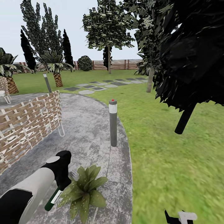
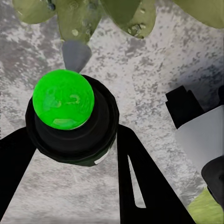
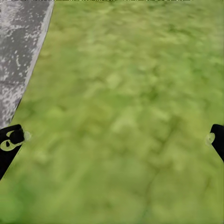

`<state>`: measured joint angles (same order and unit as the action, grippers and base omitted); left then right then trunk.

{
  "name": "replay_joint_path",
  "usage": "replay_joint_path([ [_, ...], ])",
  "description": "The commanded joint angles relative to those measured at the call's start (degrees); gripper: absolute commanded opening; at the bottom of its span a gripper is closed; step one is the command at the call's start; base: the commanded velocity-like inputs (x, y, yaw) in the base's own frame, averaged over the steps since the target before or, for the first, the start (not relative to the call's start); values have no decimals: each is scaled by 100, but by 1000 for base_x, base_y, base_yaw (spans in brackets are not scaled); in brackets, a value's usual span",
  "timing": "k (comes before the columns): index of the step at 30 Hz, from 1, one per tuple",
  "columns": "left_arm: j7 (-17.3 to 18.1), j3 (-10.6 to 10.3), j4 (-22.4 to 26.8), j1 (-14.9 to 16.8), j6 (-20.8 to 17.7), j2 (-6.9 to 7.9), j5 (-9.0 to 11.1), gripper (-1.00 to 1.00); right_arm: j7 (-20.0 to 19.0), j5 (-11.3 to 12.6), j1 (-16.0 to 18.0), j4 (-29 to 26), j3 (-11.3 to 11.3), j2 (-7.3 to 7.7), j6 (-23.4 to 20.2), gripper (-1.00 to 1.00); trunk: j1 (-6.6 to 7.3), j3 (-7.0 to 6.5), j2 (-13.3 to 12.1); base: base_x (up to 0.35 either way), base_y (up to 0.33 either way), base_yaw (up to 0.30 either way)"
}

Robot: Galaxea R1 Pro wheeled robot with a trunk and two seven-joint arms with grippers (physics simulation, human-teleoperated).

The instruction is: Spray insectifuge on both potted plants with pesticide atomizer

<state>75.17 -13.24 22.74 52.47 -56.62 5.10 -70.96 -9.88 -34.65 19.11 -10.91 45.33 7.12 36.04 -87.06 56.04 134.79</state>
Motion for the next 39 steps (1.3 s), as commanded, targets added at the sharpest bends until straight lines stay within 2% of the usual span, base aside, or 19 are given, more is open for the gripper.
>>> replay_joint_path([
  [1,59,-14,6,1,-51,6,-42,-100,-49,-6,5,1,47,0,17,100,0,6,2,196,181,1],
  [6,62,-44,-6,1,-46,38,-50,-100,-49,-6,5,1,49,0,17,100,0,6,2,135,122,0],
  [13,59,-19,-41,1,-50,6,-58,-100,-49,-6,5,1,51,0,17,100,0,6,2,5,4,1],
  [20,57,-46,-57,-31,-44,51,-59,-100,-49,-6,5,1,47,0,17,100,0,6,2,0,0,206],
  [25,51,-46,-41,-94,-50,19,-83,-100,-49,-6,5,1,51,0,17,100,0,6,2,-11,0,33],
  [33,51,-45,11,-96,-51,10,-85,-100,-49,-6,5,1,47,0,17,100,0,6,2,-222,-116,7],
  [39,51,-38,36,-96,-51,8,-85,-100,-49,-6,5,1,46,0,17,100,0,6,2,-221,-204,224],
])
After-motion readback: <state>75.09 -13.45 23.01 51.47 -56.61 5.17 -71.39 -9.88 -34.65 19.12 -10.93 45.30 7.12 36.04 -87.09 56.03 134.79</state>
